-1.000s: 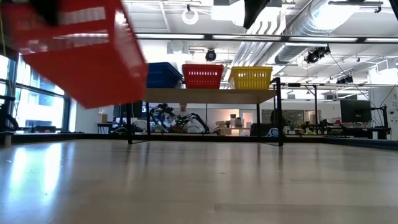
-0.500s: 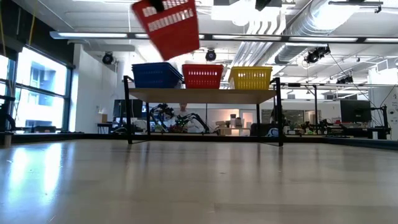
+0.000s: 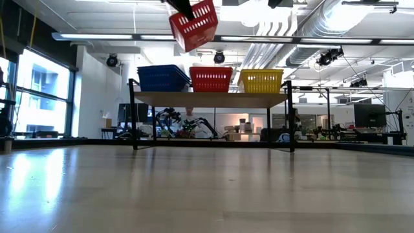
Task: Stack baskets on shelf by color
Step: Stack the red bin on top of the red bin on the shelf, then stack the yellow bin on top of the yellow bin on the shelf
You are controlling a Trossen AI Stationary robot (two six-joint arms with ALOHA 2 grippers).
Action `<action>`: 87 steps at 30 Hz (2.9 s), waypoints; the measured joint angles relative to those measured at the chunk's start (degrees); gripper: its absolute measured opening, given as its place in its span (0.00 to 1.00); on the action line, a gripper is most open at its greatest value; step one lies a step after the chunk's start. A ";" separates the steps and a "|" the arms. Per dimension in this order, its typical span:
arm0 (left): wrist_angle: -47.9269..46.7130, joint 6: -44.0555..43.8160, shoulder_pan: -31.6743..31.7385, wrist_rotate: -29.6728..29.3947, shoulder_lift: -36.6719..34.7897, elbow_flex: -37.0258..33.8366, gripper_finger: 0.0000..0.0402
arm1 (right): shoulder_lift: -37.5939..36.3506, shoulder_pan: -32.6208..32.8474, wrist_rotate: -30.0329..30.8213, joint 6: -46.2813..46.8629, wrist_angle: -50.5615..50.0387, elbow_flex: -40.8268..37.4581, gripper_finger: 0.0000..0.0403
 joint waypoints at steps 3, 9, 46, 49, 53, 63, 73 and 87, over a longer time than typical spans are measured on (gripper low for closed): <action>2.79 4.71 3.77 2.58 0.02 0.00 0.00 | 0.00 0.00 0.00 0.03 0.00 0.00 0.23; 7.57 9.38 9.29 7.56 0.07 0.00 0.00 | 0.00 0.00 0.00 0.01 0.00 0.00 0.23; 5.96 10.65 13.22 13.53 9.21 -0.02 0.00 | 0.00 -0.01 -0.49 0.00 0.00 -0.02 0.23; 6.03 11.18 13.22 13.30 9.29 -0.02 0.00 | 0.00 0.00 -0.59 0.00 0.00 -0.02 0.23; 6.05 11.20 13.22 13.28 9.29 -0.02 0.00 | 0.02 0.00 -0.59 -0.02 0.00 -0.02 0.23; 5.96 13.62 13.11 8.49 9.29 -0.02 0.07 | 0.02 -0.01 -0.57 -0.08 0.00 -0.02 0.23; 7.93 14.79 13.11 8.57 9.29 -0.02 0.19 | 0.02 -0.02 -0.52 -0.46 0.00 -0.02 0.23; 8.36 17.25 12.50 8.27 7.95 0.00 0.31 | 0.02 -0.02 -5.07 -0.46 0.00 -0.02 0.23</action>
